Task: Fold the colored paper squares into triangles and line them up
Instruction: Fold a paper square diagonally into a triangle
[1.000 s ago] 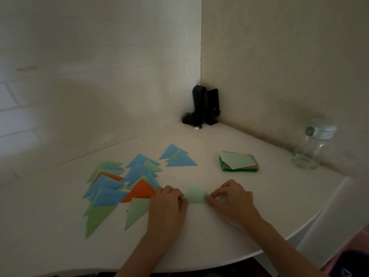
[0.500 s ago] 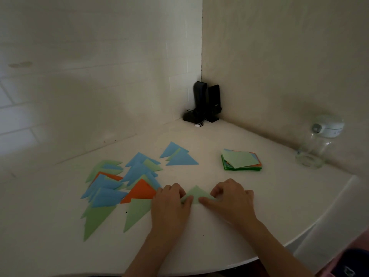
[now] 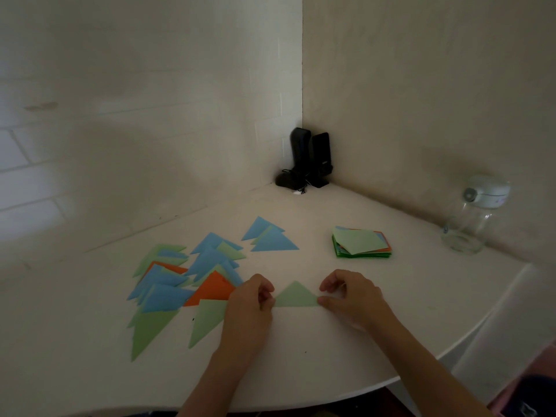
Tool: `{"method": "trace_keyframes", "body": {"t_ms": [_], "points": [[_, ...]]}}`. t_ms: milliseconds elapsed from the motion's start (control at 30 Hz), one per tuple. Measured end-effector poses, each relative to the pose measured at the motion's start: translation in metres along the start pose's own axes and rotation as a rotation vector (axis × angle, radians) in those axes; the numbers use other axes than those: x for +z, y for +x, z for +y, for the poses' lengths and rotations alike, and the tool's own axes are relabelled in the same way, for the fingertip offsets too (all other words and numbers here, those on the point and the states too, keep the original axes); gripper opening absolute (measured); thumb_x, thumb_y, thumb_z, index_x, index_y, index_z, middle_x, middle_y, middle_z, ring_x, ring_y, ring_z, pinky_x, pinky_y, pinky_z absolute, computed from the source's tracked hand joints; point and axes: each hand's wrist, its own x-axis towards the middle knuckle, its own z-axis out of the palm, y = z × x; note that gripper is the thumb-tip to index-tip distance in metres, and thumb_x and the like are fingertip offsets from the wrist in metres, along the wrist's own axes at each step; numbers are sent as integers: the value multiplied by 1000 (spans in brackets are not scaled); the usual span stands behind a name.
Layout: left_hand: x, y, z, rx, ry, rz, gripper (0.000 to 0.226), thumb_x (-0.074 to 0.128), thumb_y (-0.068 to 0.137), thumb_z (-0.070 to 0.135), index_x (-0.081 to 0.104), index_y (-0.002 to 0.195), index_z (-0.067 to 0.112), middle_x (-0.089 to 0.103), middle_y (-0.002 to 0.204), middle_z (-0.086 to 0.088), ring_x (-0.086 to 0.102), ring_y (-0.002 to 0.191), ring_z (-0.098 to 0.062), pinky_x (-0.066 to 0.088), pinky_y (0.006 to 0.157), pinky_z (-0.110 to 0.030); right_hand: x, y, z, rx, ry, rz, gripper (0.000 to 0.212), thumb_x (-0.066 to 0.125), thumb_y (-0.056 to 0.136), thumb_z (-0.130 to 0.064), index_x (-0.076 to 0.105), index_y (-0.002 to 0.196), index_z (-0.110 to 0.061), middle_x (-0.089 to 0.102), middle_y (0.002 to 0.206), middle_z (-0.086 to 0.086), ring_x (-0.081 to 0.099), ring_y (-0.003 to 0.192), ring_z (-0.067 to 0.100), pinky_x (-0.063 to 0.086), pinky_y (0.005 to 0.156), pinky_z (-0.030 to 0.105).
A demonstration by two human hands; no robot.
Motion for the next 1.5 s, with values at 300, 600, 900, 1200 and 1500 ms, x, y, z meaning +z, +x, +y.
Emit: {"method": "trace_keyframes", "body": {"t_ms": [300,600,900,1200,1500], "points": [[8,-4,23,17,328,-33,23,54,88,9,57,110,12,56,102,-7,54,93,-24,37,74,-28,3,-9,-1,-39,-28,51,22,70,78,-35,50,74,-45,49,79,-20,43,68,-6,38,92,32],[9,8,30,-149,46,-172,19,64,86,21,58,103,22,59,88,5,54,78,-6,39,61,-11,8,-9,6,-79,-42,97,16,67,79,-38,52,75,-44,54,91,-17,44,76,-1,32,89,30],[6,51,9,-135,-110,1,14,63,87,12,57,91,24,63,78,5,56,70,-8,35,57,-10,-7,17,22,-118,103,512,9,72,77,-27,63,81,-28,63,83,-12,55,62,4,46,66,27],[19,106,-6,-164,30,81,13,64,86,15,55,87,25,57,79,9,54,77,-15,32,66,-25,-22,61,30,4,-17,496,26,72,76,-39,72,99,-28,57,109,-5,59,94,15,49,80,30],[34,107,-15,-89,374,161,20,65,85,19,61,104,18,54,105,-7,48,100,-27,40,76,-37,-23,60,36,-9,-46,540,16,68,82,-35,75,93,-25,55,101,-7,57,89,15,42,70,25]]}}
